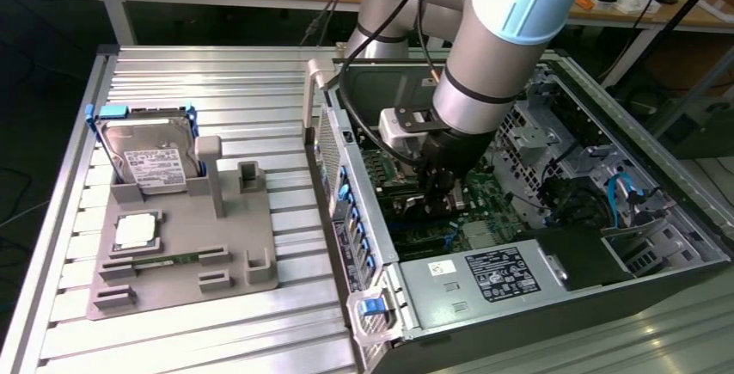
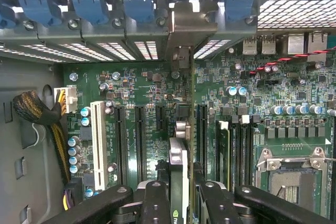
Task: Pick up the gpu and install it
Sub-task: 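Insert the gpu into the slot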
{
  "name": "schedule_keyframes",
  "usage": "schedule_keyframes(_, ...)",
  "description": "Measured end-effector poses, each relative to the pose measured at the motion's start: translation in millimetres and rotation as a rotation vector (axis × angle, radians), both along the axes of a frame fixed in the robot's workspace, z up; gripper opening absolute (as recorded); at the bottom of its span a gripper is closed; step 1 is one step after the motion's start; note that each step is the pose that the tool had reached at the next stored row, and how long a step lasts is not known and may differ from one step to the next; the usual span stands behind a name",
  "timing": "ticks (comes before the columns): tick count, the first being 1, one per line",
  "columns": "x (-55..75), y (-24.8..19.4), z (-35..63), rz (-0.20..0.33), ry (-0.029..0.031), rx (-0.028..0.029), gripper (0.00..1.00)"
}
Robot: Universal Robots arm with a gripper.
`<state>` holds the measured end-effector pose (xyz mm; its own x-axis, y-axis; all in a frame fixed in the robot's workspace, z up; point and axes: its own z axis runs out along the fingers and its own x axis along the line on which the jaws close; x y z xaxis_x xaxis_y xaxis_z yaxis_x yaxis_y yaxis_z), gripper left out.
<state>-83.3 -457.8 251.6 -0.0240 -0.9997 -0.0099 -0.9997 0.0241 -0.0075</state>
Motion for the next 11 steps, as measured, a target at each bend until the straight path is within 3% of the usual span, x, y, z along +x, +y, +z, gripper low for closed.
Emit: schedule_keyframes(11, -0.2, 0.0, -2.1, 0.000, 0.0001, -0.0002, 0.27)
